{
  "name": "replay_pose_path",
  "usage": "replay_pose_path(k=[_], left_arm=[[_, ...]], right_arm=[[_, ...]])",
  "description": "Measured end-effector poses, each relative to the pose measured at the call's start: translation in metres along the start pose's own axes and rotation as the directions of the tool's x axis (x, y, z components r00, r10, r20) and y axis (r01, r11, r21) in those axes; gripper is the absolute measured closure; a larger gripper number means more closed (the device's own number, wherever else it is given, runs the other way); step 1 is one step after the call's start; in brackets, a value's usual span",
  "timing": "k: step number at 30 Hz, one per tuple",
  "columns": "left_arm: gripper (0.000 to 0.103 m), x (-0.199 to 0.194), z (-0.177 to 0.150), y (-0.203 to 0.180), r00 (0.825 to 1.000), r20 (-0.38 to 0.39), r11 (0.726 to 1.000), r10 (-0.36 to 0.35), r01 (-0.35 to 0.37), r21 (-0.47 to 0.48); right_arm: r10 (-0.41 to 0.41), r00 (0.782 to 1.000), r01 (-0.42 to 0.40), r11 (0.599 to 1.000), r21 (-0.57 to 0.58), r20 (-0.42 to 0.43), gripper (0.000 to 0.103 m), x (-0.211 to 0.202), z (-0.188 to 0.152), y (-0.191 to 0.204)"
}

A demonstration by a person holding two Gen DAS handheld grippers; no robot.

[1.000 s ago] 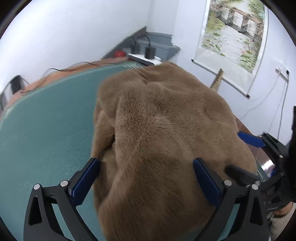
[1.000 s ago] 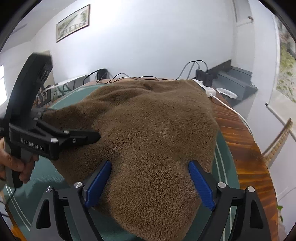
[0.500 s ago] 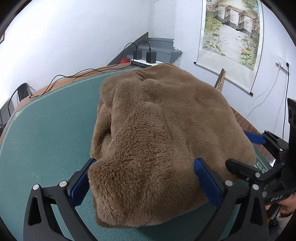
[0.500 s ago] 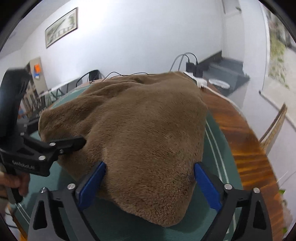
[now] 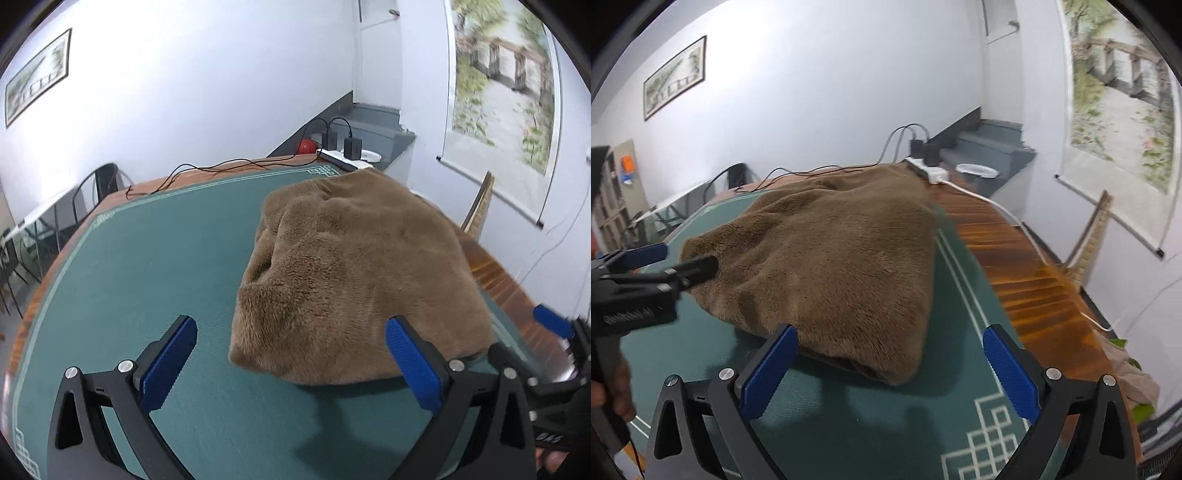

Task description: Fold towel

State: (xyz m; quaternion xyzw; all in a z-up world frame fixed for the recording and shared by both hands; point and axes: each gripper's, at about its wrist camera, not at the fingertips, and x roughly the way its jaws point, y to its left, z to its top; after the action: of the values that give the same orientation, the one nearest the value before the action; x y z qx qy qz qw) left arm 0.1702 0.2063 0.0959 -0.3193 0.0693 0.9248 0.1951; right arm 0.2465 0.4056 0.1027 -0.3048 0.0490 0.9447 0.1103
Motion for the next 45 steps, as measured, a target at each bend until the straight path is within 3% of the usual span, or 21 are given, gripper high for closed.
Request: replay_pose_path(k=[6,11,15,36,45], left_arm=[[0.0,-0.018,0.001,-0.001,0.999,0.024,0.999,0.031,-0.031,-0.008],[0.0,-0.025,-0.004,-0.001,0.998,0.006,0.998,-0.064,0.065,-0.021],[0.0,-0.022,-0.007,-0.009,0.996,-0.002,0.996,-0.087,0.087,-0.002],[0.0,-0.019,-0.002,-0.005,0.986,-0.001,0.984,-0.167,0.166,-0.058],[0.0,-0.024,0.001,-0.007,0.99,0.017,0.99,-0.137,0.137,-0.04]], right_arm=[[-0.014,0.998,0.011,0.999,0.04,0.067,0.001,-0.018,-0.002,0.0],[-0.018,0.997,0.013,0.997,0.073,0.074,0.001,-0.026,-0.004,-0.004],[-0.053,0.993,0.047,0.997,0.064,0.102,0.001,-0.036,-0.005,-0.003],[-0.066,0.994,0.06,0.996,0.068,0.091,0.001,-0.03,-0.008,-0.002],[-0.058,0.994,0.052,0.996,0.07,0.093,0.001,-0.032,-0.008,-0.003]])
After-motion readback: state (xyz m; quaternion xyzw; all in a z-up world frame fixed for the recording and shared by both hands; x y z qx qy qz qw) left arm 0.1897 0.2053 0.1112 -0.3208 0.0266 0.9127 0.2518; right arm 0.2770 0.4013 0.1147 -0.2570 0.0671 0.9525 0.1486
